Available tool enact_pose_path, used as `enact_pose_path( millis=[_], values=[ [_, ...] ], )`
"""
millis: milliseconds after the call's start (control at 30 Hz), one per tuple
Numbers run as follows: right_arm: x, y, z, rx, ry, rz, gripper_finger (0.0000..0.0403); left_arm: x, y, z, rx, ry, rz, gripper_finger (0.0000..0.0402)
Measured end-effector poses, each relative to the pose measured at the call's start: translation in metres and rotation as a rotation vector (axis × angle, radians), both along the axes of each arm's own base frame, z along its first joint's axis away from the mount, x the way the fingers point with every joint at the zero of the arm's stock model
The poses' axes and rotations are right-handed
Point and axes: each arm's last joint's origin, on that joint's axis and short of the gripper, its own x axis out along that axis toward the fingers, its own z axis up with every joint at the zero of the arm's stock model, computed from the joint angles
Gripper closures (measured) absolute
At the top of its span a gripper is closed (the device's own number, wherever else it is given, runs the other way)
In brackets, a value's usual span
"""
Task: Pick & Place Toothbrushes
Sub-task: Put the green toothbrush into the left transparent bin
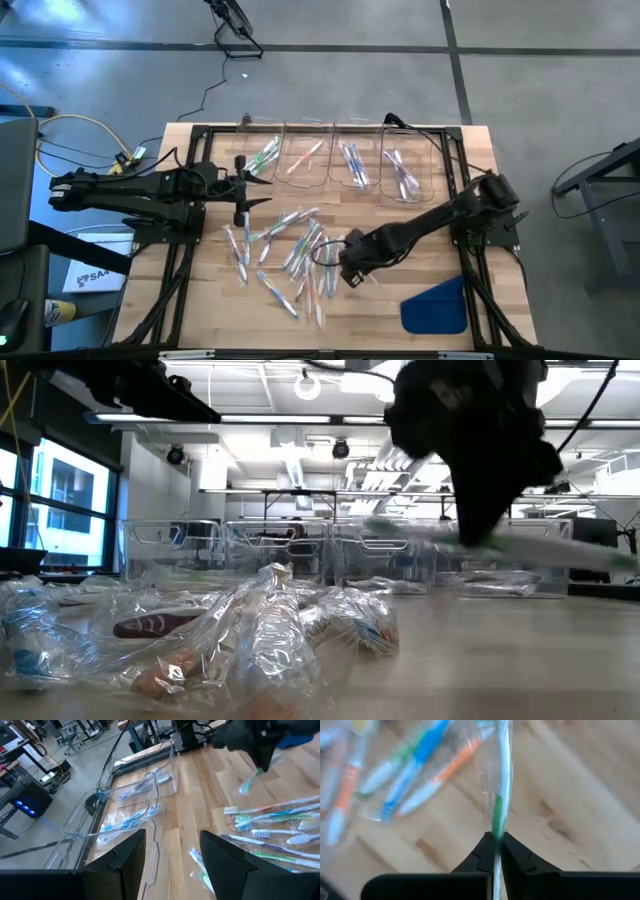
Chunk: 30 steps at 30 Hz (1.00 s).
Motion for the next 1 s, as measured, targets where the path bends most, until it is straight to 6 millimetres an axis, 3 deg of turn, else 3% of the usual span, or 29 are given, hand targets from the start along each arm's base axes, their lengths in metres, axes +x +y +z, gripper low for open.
enact_pose_path(
  millis=[200,500,700,1000],
  values=[
    [-0.009,-0.016,0.048,-0.098,-0.210,0.035,0.0398,0.002,0.000,0.005,-0.054,-0.064,0.015,0.0220],
    [-0.013,-0.049,0.113,-0.402,-0.573,0.145,0.0399,0.007,-0.001,0.023,-0.127,-0.270,-0.016,0.0220],
    [0.005,-0.062,0.132,-0.557,-0.771,0.287,0.0399,0.026,-0.003,0.033,-0.206,-0.434,-0.149,0.0220],
    [0.014,-0.079,0.132,-0.661,-0.774,0.336,0.0399,0.060,-0.002,0.024,-0.269,-0.519,-0.178,0.0220]
  ],
)
